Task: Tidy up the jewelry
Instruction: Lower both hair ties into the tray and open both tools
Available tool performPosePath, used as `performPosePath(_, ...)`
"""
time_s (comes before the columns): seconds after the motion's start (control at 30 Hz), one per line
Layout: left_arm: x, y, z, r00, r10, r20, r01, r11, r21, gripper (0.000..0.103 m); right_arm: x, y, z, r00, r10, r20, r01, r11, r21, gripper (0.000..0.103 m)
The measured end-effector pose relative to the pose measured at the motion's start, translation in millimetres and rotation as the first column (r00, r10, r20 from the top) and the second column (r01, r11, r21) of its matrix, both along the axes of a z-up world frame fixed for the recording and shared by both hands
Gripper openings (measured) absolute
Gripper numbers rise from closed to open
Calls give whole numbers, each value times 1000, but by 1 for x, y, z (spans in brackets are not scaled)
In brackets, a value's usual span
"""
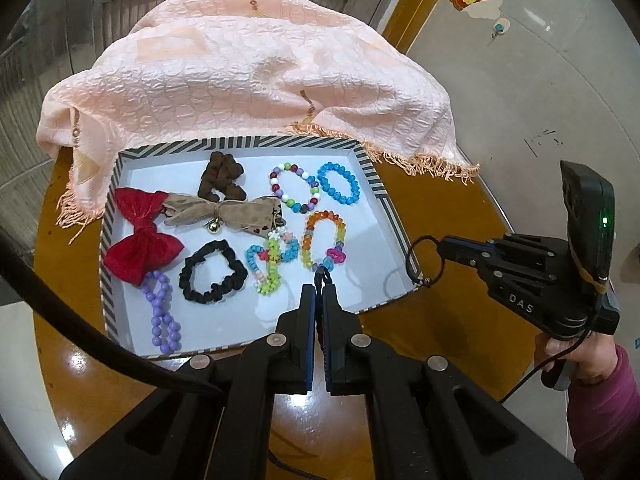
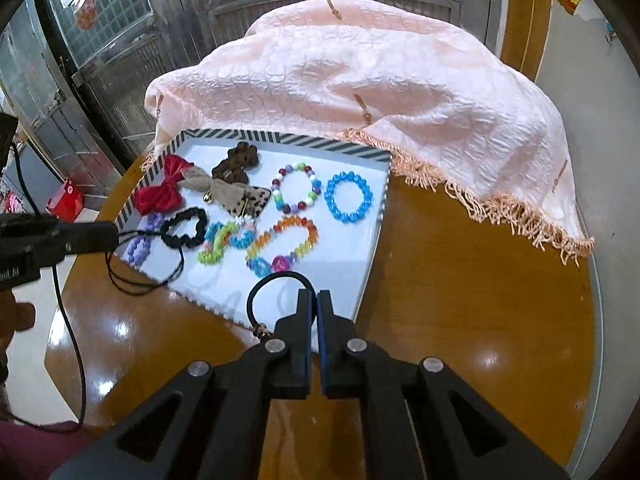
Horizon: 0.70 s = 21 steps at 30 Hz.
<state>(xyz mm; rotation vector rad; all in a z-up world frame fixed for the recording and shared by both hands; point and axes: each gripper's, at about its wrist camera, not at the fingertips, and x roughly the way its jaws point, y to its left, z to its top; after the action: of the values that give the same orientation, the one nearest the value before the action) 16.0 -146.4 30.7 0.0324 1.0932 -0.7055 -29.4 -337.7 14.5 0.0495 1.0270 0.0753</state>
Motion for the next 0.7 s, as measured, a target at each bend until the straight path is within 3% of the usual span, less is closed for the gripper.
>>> performPosePath(0.33, 17, -20, -24, 998, 4, -64, -4, 1000, 4, 0, 32, -2, -29, 997, 16, -69, -16, 1000, 1, 2)
performPosePath(0.7, 44, -23, -78, 976, 59, -210, -60, 998, 5, 0, 58, 4, -68, 984, 57, -167, -66, 997, -48, 2)
